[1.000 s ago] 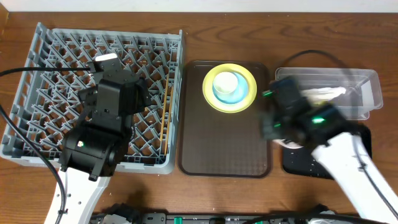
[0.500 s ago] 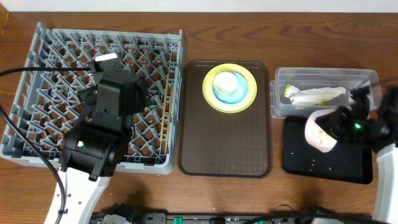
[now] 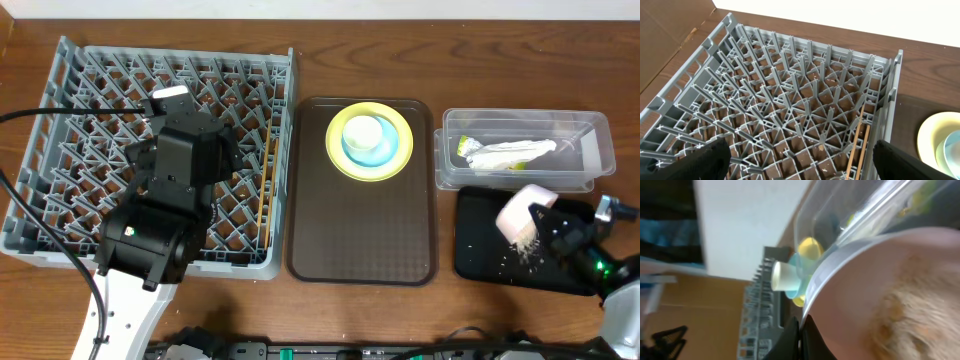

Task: Sort waste into correct bins and load items into the dishwasher
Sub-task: 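Carry the rice bowl over the black tray and tip out the rice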

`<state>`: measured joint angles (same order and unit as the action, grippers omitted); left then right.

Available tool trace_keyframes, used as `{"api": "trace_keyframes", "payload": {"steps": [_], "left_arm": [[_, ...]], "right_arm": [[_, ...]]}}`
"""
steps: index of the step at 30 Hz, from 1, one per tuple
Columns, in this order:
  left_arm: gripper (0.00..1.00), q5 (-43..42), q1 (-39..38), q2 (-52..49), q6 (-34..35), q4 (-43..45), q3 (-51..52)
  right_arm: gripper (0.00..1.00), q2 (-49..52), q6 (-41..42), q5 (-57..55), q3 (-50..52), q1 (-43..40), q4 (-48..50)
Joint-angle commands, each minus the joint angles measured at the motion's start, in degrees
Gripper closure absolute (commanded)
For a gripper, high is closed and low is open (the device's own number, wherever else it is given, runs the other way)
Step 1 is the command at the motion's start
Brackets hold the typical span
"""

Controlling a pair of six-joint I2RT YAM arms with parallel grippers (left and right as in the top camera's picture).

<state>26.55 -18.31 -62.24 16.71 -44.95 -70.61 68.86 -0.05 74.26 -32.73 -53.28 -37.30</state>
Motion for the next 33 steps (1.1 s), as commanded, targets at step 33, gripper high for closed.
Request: {"api": "trace_keyframes", "payload": {"steps": [33], "left_arm": [[0.06, 1.1, 0.2, 0.5, 0.5, 0.0, -1.0]], "right_arm": [[0.99, 0.6, 23.9, 14.3, 3.8, -7.3, 16.2]]}}
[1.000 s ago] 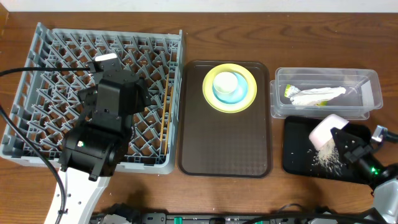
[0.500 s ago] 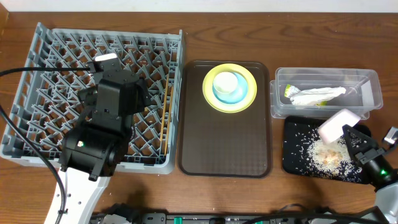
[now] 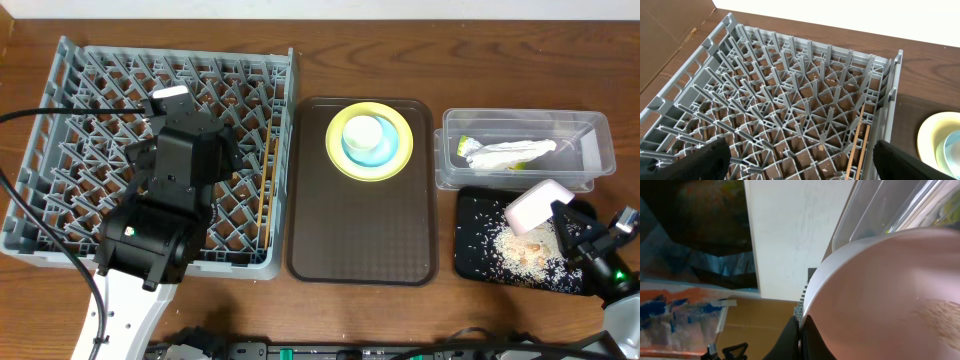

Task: Sort waste into correct bins and load items into the dishwasher
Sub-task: 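Carry the rice bowl over the black tray and tip out the rice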

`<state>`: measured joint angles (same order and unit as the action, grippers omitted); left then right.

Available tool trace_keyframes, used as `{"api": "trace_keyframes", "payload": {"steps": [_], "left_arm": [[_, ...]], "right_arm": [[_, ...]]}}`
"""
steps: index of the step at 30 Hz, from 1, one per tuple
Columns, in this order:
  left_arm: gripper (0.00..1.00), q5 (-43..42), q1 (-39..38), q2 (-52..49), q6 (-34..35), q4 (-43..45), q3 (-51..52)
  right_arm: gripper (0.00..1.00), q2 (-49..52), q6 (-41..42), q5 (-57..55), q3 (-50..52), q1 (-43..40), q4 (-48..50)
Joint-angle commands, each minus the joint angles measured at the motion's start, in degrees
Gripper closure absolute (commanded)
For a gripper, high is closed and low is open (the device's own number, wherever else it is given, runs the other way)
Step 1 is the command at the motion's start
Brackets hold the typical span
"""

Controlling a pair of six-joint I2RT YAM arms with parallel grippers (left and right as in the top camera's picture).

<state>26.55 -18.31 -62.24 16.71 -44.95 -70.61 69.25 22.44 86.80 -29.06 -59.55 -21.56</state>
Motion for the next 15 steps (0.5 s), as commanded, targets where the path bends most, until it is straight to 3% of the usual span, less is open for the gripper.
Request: {"api": "trace_keyframes", "payload": {"steps": [1, 15], "left_arm": [[0.06, 1.1, 0.2, 0.5, 0.5, 0.0, -1.0], [0.06, 1.1, 0.2, 0.5, 0.5, 0.0, -1.0]], "right_arm": [[0.99, 0.2, 2.5, 2.6, 0.1, -1.0, 0.1], [0.99, 0.2, 8.4, -3.1, 0.1, -0.8, 4.2]]}}
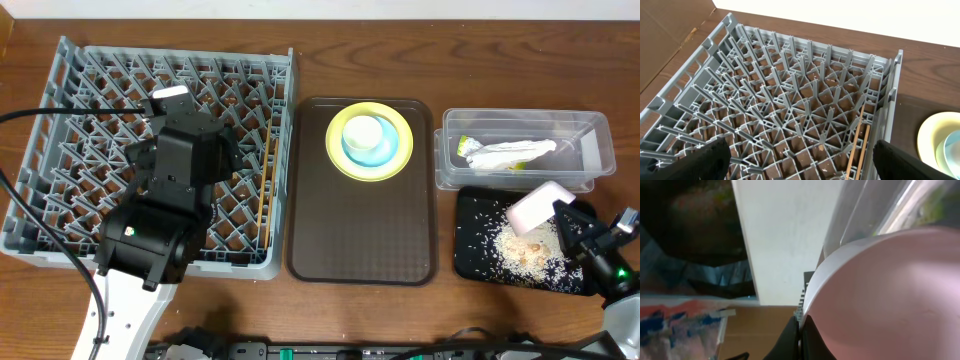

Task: Sort waste into correct bins and load items into the dishwasher
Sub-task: 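Carry the rice bowl over the black tray and tip out the rice, then return the emptied bowl to the brown tray with the right gripper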

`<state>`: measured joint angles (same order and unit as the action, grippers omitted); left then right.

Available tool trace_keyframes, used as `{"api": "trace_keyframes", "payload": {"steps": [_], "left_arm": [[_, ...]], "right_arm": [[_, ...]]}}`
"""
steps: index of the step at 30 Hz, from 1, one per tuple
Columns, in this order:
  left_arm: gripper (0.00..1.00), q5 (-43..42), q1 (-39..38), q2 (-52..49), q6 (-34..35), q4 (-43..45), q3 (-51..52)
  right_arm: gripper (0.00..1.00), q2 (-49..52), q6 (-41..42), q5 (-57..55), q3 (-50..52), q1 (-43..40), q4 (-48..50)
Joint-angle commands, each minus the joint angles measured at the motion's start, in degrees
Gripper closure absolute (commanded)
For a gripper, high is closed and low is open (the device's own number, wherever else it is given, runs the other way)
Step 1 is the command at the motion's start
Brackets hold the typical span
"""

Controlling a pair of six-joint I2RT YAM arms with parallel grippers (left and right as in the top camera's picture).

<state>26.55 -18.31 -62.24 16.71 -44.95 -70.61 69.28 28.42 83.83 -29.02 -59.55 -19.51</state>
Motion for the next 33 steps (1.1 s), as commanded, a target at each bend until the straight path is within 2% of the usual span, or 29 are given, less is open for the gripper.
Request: {"api": "trace_keyframes", "payload": {"steps": [1, 3, 5, 7, 12, 15, 19, 24, 27, 29, 33], "left_arm": [[0.06, 1.1, 0.2, 0.5, 0.5, 0.0, -1.0], [0.06, 1.2, 0.2, 0.5, 0.5, 0.0, -1.0], [0.06, 1.1, 0.2, 0.5, 0.5, 0.0, -1.0], [0.06, 1.1, 0.2, 0.5, 0.5, 0.0, -1.0], [0.06, 1.1, 0.2, 0.5, 0.5, 0.0, -1.0], [0.06, 1.1, 0.2, 0.5, 0.5, 0.0, -1.0], [0.06, 1.1, 0.2, 0.5, 0.5, 0.0, -1.0], [0.06, 1.1, 0.2, 0.5, 0.5, 0.0, -1.0], [0.06, 1.1, 0.2, 0.5, 0.5, 0.0, -1.0], [0.06, 1.1, 0.2, 0.5, 0.5, 0.0, -1.0], [0.06, 1.1, 0.2, 0.5, 0.5, 0.0, -1.0]], "right_arm": [[0.99, 0.2, 3.3, -0.8, 0.1, -0.8, 3.2], [0.99, 0.2, 5.4, 5.6, 0.1, -0.8, 2.8], [0.99, 0.2, 6.1, 2.1, 0.0, -0.7, 5.9], [0.99, 0.1, 7.2, 5.6, 0.0, -0.6, 4.5], [0.99, 0.0, 3.5, 0.4, 0.1, -0.4, 8.1], [0.99, -1.3, 8.0, 2.2, -0.2, 0.4, 8.2], [0.98, -5.2, 14.9, -1.0, -3.4, 4.6, 14.4], [0.98, -9.9, 18.5, -6.1, -11.0, 16.2, 14.7], [0.98, -11.6, 17.3, -12.5, -15.4, 26.9, 9.9], [0.98, -12.3, 14.0, -19.9, -17.7, 34.9, 4.5], [0.99, -12.3, 4.6, -43.3, -21.8, 54.6, -8.9]]}}
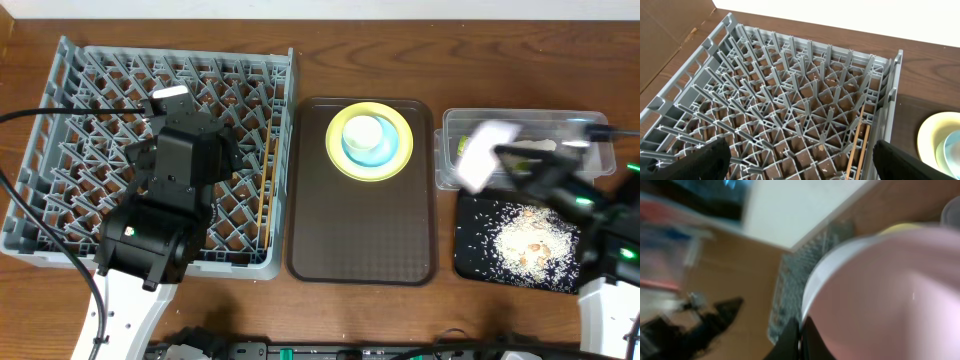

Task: Sort waste into correct bins and load items into the dishwasher
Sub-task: 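Return the emptied bowl to the brown tray with the right gripper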

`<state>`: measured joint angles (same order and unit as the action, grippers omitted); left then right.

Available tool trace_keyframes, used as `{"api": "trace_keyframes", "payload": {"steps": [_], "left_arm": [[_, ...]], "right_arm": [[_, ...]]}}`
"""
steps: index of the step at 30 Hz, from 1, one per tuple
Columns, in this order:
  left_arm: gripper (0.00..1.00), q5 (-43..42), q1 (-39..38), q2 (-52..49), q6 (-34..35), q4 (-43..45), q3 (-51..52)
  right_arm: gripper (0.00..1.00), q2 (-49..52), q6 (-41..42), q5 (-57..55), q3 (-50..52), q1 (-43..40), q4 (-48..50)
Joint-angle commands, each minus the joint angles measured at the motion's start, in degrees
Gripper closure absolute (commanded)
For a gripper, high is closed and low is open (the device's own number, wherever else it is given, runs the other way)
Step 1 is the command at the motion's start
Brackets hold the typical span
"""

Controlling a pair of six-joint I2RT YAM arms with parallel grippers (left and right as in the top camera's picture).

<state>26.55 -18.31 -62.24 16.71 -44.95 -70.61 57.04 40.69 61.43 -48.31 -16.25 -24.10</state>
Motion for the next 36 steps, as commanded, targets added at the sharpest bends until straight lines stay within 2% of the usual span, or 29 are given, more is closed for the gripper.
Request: {"api": "trace_keyframes", "payload": {"steps": [1, 5, 8, 11, 14, 20, 22, 27, 29, 31, 36], "left_arm": [[0.06, 1.2, 0.2, 0.5, 0.5, 0.0, -1.0], [0.06, 1.2, 0.2, 0.5, 0.5, 0.0, -1.0], [0.06, 1.2, 0.2, 0.5, 0.5, 0.0, -1.0], [0.06, 1.1, 0.2, 0.5, 0.5, 0.0, -1.0], [0.06, 1.1, 0.2, 0.5, 0.5, 0.0, -1.0], [0.06, 1.1, 0.2, 0.5, 0.5, 0.0, -1.0], [0.06, 1.1, 0.2, 0.5, 0.5, 0.0, -1.0], [0.06, 1.1, 0.2, 0.5, 0.5, 0.0, -1.0], [0.06, 1.2, 0.2, 0.5, 0.5, 0.0, -1.0], [0.06, 1.2, 0.2, 0.5, 0.5, 0.0, -1.0], [0.06, 1.1, 0.2, 0.5, 0.5, 0.0, -1.0]], "right_arm": [[0.99, 0.0, -9.4, -27.5, -2.9, 17.0, -6.4], [0.99, 1.3, -15.5, -49.7, -2.8, 38.7, -11.8], [0.99, 4.6, -16.4, -61.5, -2.8, 51.9, -14.6], [0.99, 9.8, -16.3, -67.7, -2.8, 61.5, -14.9], [0.99, 15.2, -16.3, -69.1, -2.8, 66.7, -14.3], [0.99, 23.8, -16.2, -67.8, -2.8, 68.2, -11.5], [0.97, 24.8, -19.2, -65.4, -2.8, 68.2, -9.2], [0.54, 24.7, -25.8, -64.1, -4.8, 67.2, -8.8], [0.42, 24.7, -28.9, -63.1, -7.6, 65.5, -11.2], [0.37, 24.8, -32.0, -61.9, -10.9, 63.3, -14.0], [0.38, 28.5, -38.6, -61.1, -22.6, 56.3, -19.9]]}}
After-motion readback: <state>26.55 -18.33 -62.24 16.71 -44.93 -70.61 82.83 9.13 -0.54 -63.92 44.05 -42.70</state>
